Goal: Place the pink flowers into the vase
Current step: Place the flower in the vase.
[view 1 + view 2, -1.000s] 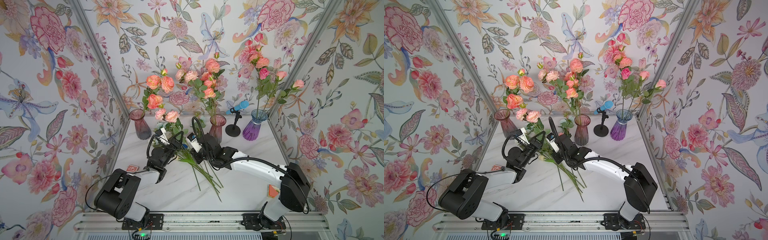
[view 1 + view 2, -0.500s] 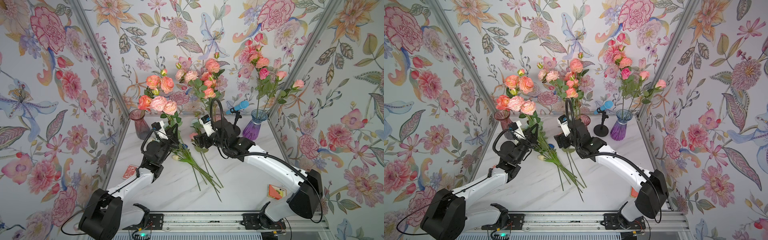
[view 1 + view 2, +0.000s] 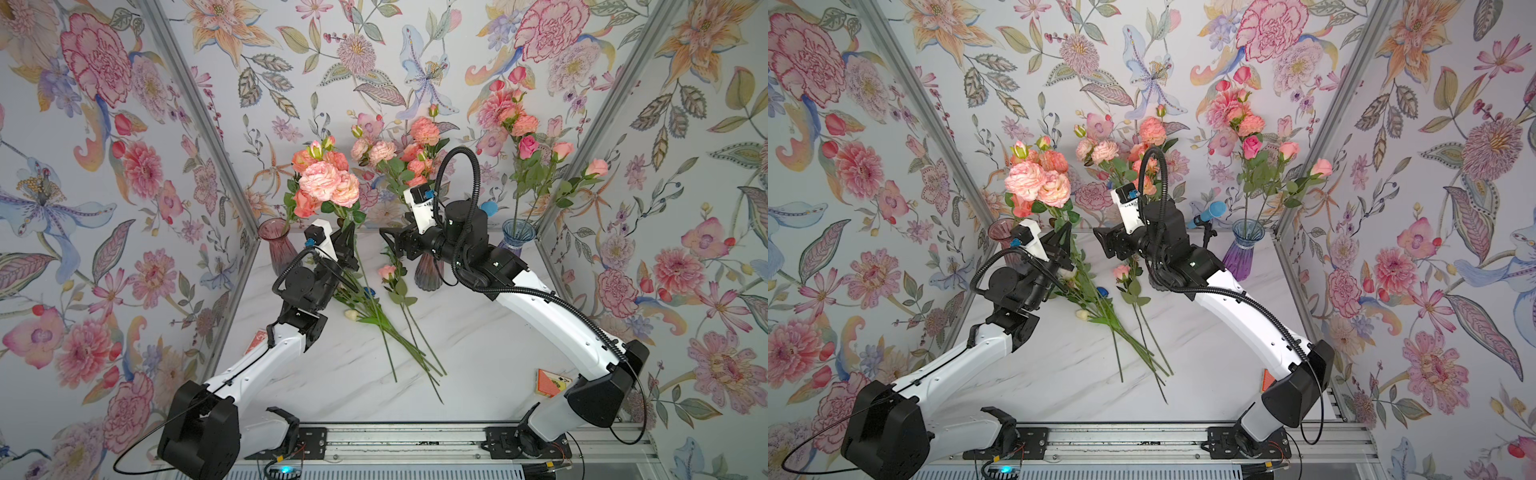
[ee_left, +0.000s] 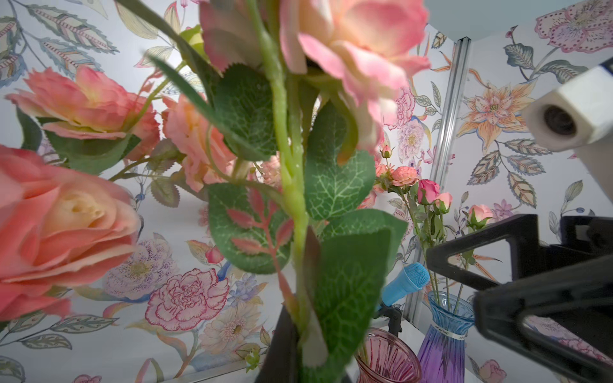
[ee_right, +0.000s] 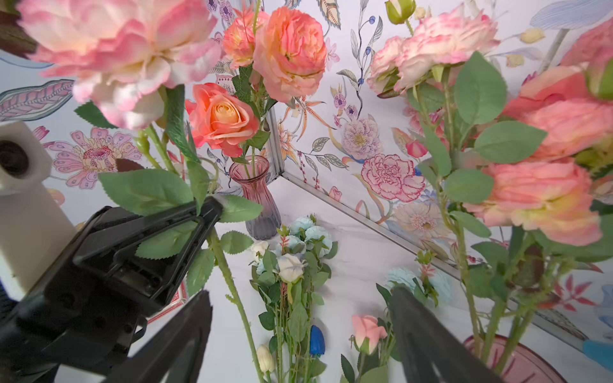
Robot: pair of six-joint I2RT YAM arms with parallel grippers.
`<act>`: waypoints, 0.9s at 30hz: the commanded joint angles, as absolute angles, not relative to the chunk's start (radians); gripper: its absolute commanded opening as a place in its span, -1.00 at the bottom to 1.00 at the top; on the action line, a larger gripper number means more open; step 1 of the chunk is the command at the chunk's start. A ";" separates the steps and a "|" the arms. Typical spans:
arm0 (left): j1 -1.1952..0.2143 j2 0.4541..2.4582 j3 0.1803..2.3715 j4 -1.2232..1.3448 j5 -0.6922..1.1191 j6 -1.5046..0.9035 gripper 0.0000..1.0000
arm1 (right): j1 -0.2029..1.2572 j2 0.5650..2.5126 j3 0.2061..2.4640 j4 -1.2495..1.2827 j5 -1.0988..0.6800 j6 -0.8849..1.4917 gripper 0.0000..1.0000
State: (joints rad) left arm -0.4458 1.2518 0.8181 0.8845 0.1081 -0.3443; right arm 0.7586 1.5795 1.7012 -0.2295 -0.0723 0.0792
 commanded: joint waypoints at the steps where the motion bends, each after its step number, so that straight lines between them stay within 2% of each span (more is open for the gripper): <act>1: -0.461 1.275 0.850 0.867 0.198 -0.255 -1.00 | 0.764 1.594 1.744 -0.250 -0.106 0.094 0.68; 14: -0.468 1.293 0.924 0.719 0.259 -0.067 -1.00 | 0.759 1.557 1.769 -0.247 -0.102 0.095 0.63; 27: -0.503 1.325 0.960 0.716 0.325 -0.112 -1.00 | 0.761 1.578 1.765 -0.166 -0.202 0.169 0.52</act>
State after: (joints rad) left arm -0.4850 1.3067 0.9321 0.7387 0.2893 -0.1196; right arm 0.7586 1.5879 1.7458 -0.2165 -0.1638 0.1352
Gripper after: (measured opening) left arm 0.079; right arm 0.764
